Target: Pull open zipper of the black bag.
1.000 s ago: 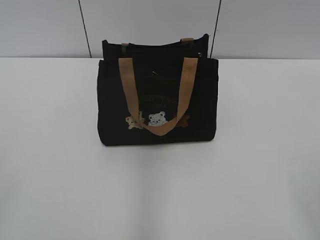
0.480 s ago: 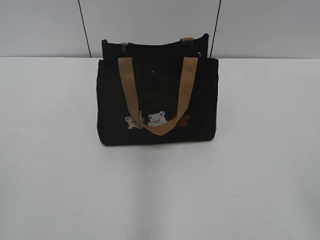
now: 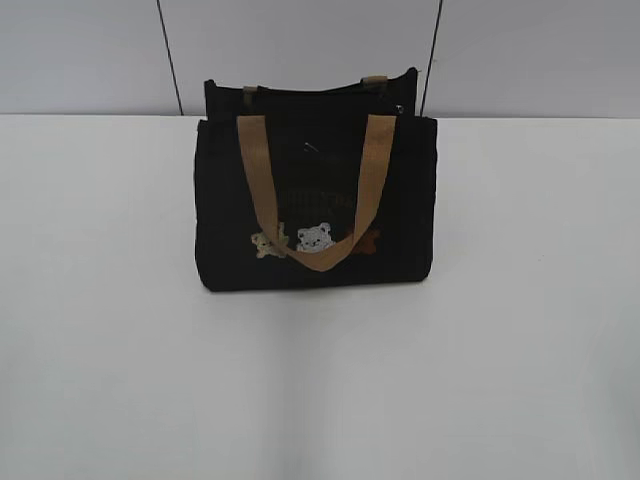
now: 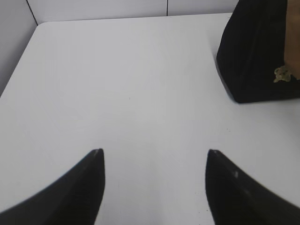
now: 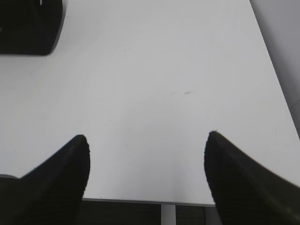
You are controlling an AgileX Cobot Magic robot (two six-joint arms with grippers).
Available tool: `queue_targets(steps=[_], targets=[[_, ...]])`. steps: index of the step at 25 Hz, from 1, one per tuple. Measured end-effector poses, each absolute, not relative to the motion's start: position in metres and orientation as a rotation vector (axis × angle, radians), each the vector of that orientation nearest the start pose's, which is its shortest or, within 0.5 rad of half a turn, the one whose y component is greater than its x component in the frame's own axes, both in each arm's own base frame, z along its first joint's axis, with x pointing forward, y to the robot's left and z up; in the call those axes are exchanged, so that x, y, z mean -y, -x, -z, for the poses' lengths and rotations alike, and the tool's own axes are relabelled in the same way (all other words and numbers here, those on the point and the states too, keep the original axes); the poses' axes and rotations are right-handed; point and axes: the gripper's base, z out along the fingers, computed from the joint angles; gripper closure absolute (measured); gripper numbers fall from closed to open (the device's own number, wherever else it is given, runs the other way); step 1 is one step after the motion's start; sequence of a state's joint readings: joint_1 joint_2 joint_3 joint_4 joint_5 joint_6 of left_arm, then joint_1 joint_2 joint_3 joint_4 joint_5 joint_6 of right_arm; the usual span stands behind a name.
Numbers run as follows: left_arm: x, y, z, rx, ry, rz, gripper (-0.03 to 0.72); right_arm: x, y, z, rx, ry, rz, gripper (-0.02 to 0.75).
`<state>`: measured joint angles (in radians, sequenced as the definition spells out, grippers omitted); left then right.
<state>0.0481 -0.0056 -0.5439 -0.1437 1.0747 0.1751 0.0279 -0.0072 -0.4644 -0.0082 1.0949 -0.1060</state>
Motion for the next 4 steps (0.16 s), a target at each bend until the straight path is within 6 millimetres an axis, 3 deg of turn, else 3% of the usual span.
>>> queue_targets(steps=[4], targets=[[0.0121,0.0116,-0.2888,-1.996,-0.139,0.028,0.188,0.0008,0.0035,-0.2646,-2.103,0.141,0.057,0.162]])
